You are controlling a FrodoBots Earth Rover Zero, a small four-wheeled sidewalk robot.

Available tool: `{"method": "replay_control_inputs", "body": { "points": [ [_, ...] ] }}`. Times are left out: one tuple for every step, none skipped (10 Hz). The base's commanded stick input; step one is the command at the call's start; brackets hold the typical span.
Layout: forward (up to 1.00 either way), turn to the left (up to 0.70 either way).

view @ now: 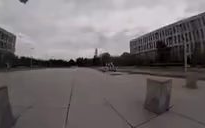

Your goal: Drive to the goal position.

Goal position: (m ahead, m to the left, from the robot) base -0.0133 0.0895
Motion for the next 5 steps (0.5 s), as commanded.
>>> {"method": "replay_control_inputs", "body": {
  "points": [
    [0.70,0.10],
    [0.70,0.01],
    [0.70,0.00],
    [0.70,0.00],
    [0.70,0.00]
  ]
}}
